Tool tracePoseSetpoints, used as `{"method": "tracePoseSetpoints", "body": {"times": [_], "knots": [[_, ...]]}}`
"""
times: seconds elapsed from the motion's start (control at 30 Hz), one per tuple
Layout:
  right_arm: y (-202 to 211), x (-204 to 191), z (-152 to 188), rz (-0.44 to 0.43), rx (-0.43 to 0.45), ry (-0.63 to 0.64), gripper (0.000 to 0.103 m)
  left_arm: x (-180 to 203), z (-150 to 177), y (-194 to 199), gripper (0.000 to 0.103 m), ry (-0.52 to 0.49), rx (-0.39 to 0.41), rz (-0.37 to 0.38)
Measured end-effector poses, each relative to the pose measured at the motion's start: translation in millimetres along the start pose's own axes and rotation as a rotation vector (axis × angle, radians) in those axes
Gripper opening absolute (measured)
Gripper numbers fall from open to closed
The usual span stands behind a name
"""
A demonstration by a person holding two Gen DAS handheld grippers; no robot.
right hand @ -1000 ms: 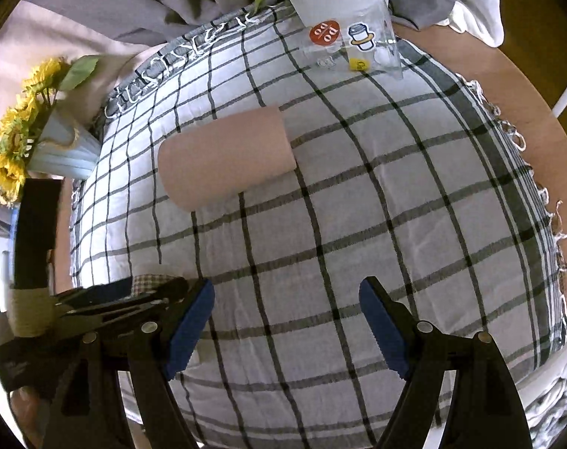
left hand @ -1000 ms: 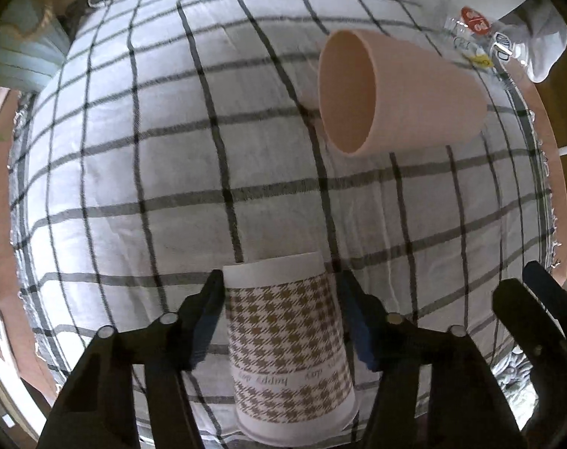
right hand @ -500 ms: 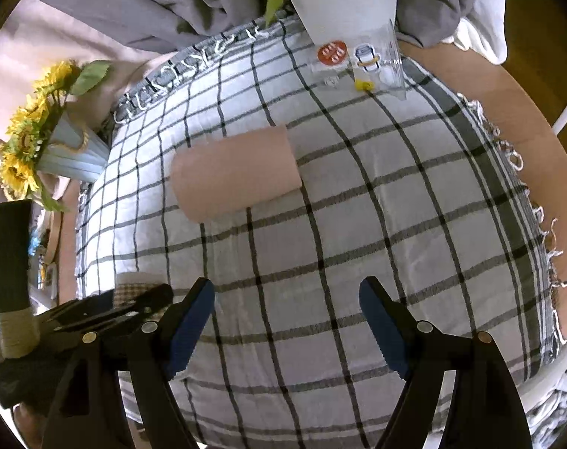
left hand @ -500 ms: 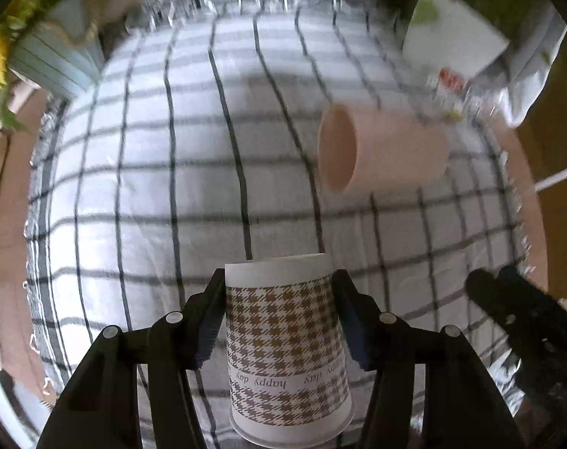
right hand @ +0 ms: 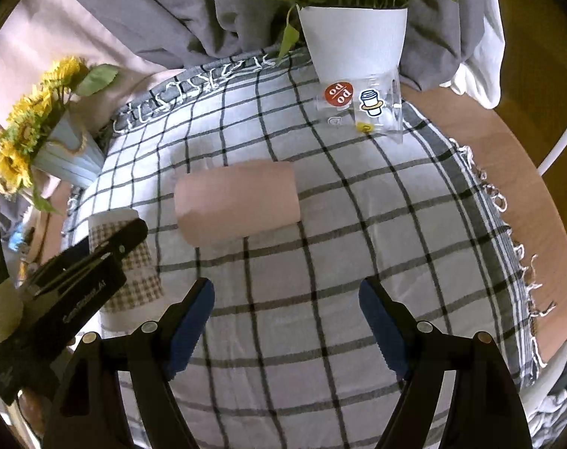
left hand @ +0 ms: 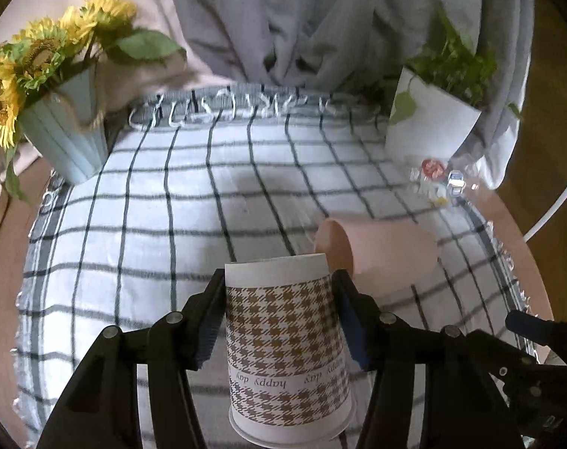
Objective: Flip cup upside down
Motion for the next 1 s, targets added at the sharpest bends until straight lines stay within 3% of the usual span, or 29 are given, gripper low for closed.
{"method": "tracePoseSetpoints", "body": {"times": [0.37, 0.6, 0.63, 0.67, 0.7, 0.87, 1.0], "knots": [[-10.5, -0.8, 25.3, 0.032, -0.006, 0.062, 0.08, -2.1, 40.9, -10.1, 0.056, 0.046, 0.001, 0.004], [-11.6, 3.3, 30.6, 0.03, -0.014, 0.058, 0.08, 0.5, 36.7, -2.9, 0.053, -0.002, 0.015, -0.036], [-11.3, 2.7, 30.2, 0.027, -0.013, 0.06, 0.08, 0.5, 34.7, -2.1, 0.063, -0.001, 0.012, -0.041], [-10.3, 1.9, 29.8, 0.027, -0.01, 0.064, 0.08, -0.1, 33.9, -1.8, 0.079, 0.002, 0.004, -0.044], [-8.8, 1.4, 29.0, 0.024, -0.006, 0.065, 0.08, -0.2, 32.8, 0.4, 0.082, 0.003, 0.001, -0.047], [-0.6, -0.1, 24.6, 0.008, 0.008, 0.055, 0.08, 1.9, 29.4, 15.4, 0.085, -0.02, -0.008, -0.045], [5.0, 2.7, 17.8, -0.015, 0.003, 0.016, 0.08, -2.9, 18.4, 25.5, 0.085, -0.031, -0.11, -0.077]]}}
Point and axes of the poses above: each gripper's, at about its wrist camera, not at the fingertips, and y roughly against the way its jaws point, x to its right, z to its underside, the point moved 9 cm from there along -y, roughly the way its jaws point, and after that the axes turned 3 degrees about -y, right-handed, at the moved point
